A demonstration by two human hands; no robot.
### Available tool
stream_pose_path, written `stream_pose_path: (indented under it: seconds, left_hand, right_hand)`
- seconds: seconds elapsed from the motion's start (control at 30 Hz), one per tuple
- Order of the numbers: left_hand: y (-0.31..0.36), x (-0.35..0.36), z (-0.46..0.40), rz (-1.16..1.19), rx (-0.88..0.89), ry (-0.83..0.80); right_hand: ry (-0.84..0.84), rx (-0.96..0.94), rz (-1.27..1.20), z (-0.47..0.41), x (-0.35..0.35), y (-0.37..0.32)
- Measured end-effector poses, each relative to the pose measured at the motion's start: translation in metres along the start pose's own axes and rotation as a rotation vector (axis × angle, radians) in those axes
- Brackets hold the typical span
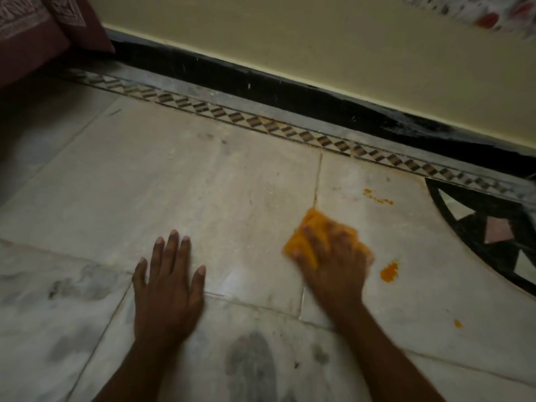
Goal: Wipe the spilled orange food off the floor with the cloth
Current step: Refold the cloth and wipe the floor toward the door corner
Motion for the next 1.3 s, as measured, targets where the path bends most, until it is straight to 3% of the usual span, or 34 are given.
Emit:
stream_pose_path:
  seconds: [0.07,0.1,0.17,0.27,0.3,0.4,0.47,0.53,0.67,0.73,0.83,0.93,1.0,1.07,1.13,1.2,1.3]
  left_hand:
    - [-0.001,0.004,0.001,-0.009,0.0,-0.024]
    - [-0.001,0.005,0.001,-0.011,0.004,-0.036]
    - [-0.001,0.001,0.004,-0.011,0.011,-0.041]
    - [-0.004,-0.007,0.003,0.006,0.017,-0.032]
    - [0.0,-0.01,0.003,0.024,0.029,-0.034]
    - [0.002,-0.013,0.005,0.068,0.089,-0.016]
    - [0.0,-0.008,0.006,0.089,0.108,0.015]
    - [-0.001,-0.002,0.005,0.105,0.132,0.028]
    - [0.006,-0.005,0.015,0.11,0.237,0.039]
    - [0.021,-0.006,0.024,0.156,0.334,0.008]
    - [0.077,0.006,0.011,0.257,0.475,-0.117]
    - [0.138,0.029,-0.023,0.227,0.473,-0.137]
    - [0.168,0.054,-0.036,0.165,0.394,-0.13]
    - [0.174,0.074,-0.037,0.07,0.326,-0.108]
    - [0.174,0.078,-0.031,0.064,0.313,-0.07]
    - [0.177,0.074,-0.031,0.088,0.307,-0.073]
    - [0.18,0.076,-0.033,0.079,0.283,-0.067]
  right_hand:
    - [-0.117,0.275,-0.039,-0.044,0.003,-0.004]
    - [-0.196,0.324,-0.066,-0.057,0.007,-0.014]
    - [-0.262,0.218,-0.089,-0.05,0.006,-0.034]
    - [-0.114,-0.067,-0.024,0.035,-0.002,-0.025]
    - [-0.137,-0.11,0.012,0.063,-0.011,-0.006]
    - [-0.139,0.086,0.01,0.059,-0.022,0.044]
    - [-0.132,0.276,-0.009,0.021,-0.017,0.043]
    - [-0.188,0.336,-0.036,-0.007,-0.01,0.022]
    - [-0.111,-0.098,0.006,0.056,-0.012,0.041]
    - [-0.168,-0.188,0.027,0.107,-0.026,0.08]
    - [-0.185,0.059,0.045,0.092,-0.036,0.122]
    - [-0.211,0.295,-0.055,0.026,-0.028,0.101]
    - [-0.139,0.135,-0.001,0.014,-0.016,0.088]
    - [-0.082,-0.167,0.049,0.036,-0.011,0.092]
    - [-0.122,-0.345,0.066,0.063,-0.011,0.118]
    - [-0.13,-0.238,0.057,0.058,-0.017,0.149]
    - [-0.117,0.222,0.044,-0.016,-0.017,0.166]
Point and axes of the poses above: each hand's wrist, its own z-axis away from the middle knuckle, its own x-axis out of the palm, y = z × x, the point moved 1 cm from there along -z, towards the middle knuckle, and after that the axes turned 4 degrees about z, right-handed, at the moved point
